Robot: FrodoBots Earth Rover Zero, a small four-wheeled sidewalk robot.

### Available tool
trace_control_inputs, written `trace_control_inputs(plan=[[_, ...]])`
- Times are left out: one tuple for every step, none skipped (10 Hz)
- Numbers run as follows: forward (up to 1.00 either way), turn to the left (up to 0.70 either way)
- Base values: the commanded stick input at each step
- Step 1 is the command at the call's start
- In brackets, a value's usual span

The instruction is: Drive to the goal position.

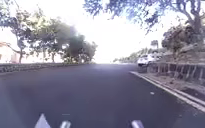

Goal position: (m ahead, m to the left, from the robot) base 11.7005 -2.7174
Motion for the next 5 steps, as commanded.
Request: trace_control_inputs(plan=[[0.5,0.0],[0.5,0.0],[0.5,0.0],[0.5,0.0],[0.5,0.0]])
